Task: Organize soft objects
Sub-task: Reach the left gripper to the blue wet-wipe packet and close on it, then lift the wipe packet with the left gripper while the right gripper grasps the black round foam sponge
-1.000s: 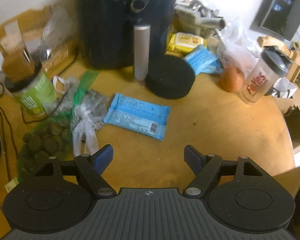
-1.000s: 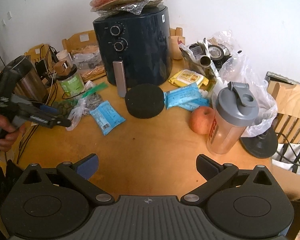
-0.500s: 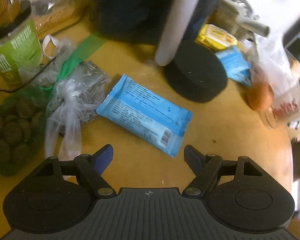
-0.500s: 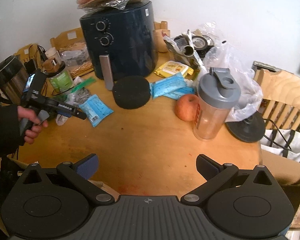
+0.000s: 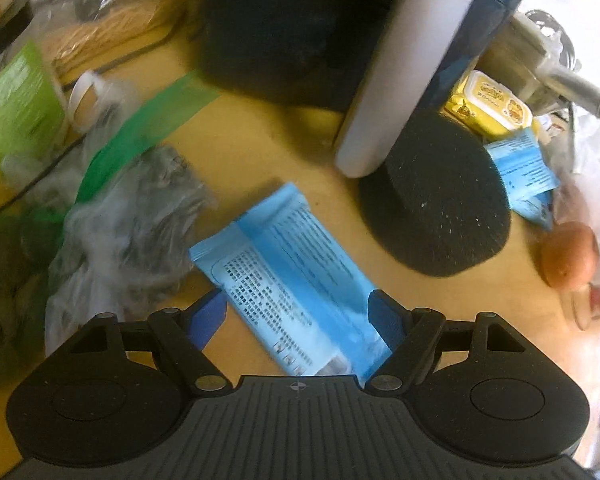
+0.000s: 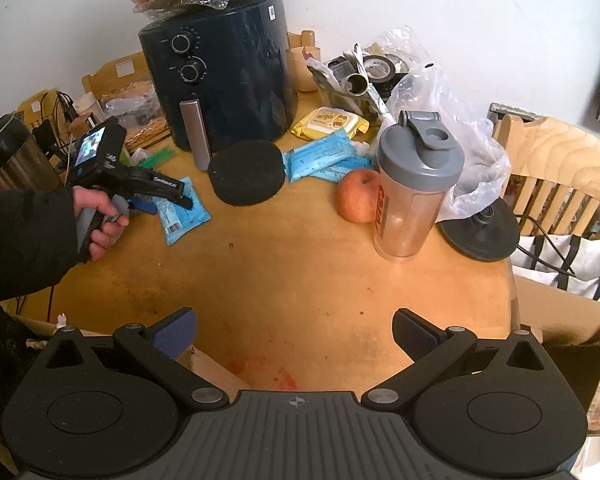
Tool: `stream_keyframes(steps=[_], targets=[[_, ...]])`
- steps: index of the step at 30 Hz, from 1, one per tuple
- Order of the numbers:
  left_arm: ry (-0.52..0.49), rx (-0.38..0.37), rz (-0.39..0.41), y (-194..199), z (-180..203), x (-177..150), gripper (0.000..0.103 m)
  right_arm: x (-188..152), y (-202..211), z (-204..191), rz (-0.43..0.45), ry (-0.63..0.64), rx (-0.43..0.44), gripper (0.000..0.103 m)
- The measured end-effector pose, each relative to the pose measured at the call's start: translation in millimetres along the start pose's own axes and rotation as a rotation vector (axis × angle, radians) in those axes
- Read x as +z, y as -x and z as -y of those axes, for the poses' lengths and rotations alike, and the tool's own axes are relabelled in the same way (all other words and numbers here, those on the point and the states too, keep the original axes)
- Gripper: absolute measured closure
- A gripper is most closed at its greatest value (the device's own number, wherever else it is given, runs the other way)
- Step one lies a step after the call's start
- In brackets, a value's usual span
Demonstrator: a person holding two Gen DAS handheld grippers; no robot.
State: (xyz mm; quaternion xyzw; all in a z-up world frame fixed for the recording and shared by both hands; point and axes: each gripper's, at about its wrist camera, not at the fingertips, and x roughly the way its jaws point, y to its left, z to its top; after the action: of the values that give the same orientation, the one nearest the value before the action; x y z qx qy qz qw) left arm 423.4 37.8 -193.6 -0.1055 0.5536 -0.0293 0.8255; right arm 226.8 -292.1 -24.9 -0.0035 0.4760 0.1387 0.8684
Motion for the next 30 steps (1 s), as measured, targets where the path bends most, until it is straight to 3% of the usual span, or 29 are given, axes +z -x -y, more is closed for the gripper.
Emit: stream_keyframes(steps=[8,12,19,30], targets=[[-0.123,0.128,0.036,-12.4,39.6,5.1,0.024,-1.8,-1.9,4.1,-0.009,-0.015,-0.01,0.0],[-0.139,0.154,0.026,-19.4,50.0,8.6,0.018,-1.3,-4.4,3.8,-0.016,-0.01,-0.011,0.0],[-0.2,0.176,-0.021,-23.7,56.3,0.2,0.016,0.6,-4.0,1.4,-0.01,0.007,-0.007,0.0],[-0.199,0.166,-0.036,1.4,29.2,-31.5,0.031,4.0,-9.1,6.3,-0.005,-0.001,0.008,0.0]])
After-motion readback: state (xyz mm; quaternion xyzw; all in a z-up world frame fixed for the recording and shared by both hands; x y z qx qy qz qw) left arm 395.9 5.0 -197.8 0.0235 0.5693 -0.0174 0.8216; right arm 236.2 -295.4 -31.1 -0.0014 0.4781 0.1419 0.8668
